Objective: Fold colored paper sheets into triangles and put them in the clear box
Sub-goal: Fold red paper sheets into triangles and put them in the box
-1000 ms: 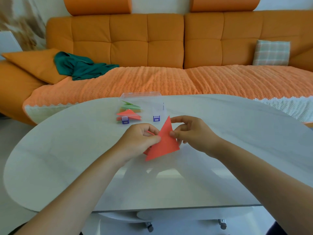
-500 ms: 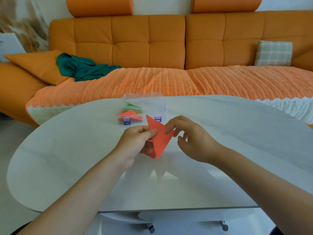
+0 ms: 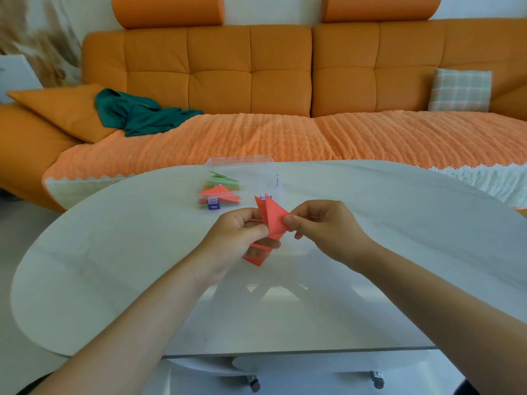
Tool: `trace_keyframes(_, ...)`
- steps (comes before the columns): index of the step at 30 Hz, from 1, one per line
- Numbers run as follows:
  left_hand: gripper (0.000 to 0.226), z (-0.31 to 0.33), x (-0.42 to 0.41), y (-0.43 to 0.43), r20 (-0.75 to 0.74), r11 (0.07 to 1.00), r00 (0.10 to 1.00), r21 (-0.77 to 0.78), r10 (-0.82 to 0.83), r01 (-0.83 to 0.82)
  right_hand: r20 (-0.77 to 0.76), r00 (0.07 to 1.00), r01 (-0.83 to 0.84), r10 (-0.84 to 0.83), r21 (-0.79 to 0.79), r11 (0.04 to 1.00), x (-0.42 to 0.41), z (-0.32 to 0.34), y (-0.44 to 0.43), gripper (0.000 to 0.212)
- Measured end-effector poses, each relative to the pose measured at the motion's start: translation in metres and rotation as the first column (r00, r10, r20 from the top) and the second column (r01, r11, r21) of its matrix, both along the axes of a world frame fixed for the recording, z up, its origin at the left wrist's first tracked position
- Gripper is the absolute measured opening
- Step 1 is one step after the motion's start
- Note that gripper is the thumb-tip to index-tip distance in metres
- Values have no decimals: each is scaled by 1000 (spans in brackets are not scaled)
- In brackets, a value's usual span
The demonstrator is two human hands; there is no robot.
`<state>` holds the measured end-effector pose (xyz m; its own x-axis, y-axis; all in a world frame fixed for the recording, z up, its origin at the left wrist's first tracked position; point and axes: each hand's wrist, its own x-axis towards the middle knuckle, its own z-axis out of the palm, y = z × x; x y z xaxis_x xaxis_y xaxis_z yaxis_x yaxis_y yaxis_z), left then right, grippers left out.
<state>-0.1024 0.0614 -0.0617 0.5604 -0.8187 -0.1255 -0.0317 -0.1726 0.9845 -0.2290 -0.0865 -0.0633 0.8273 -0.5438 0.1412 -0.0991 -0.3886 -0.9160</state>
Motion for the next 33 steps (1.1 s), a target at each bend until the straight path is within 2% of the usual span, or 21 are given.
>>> trace_keyframes(3,22,3,1,1,16,997,997,25,-73,72,-8,1000,2,-2,-2,1000,-1,2,0,13)
trace_keyframes(5,27,2,1,0,1,1000,1000,6,-26,26,-39,999,0,-2,-55,998,-1,2,0,13)
trace_keyframes(8,12,-2,0,-1,89,996,992,-31,91,-88,-27,1000,-4,2,-74,997,-3,3,1,12)
trace_keyframes(11,10,-3,-3,-1,114,995,989,-36,96,-92,-8,1000,1,-1,-64,998,-2,2,2,16)
trace_keyframes(14,10,-3,-4,-1,127,997,989,-33,77,-73,-58,998,3,-8,-78,997,-2,2,0,13)
trace_keyframes(16,12,-2,-5,-1,124,999,991,-26,46,-43,-89,996,-8,3,-62,998,-3,4,-2,7)
trace_keyframes(21,14,-1,-7,1,140,999,990,-38,0,6,-127,992,-29,27,-12,1000,-5,9,-5,10)
trace_keyframes(25,23,1,-2,1,265,996,964,-92,12,13,-177,981,-70,77,45,997,-7,12,-11,10)
trace_keyframes(30,25,9,4,7,301,991,953,-112,-33,69,-216,954,-177,209,160,971,-12,18,-20,12)
trace_keyframes(33,30,12,1,9,274,990,960,-105,-58,89,-236,933,-228,273,201,953,-15,19,-23,11)
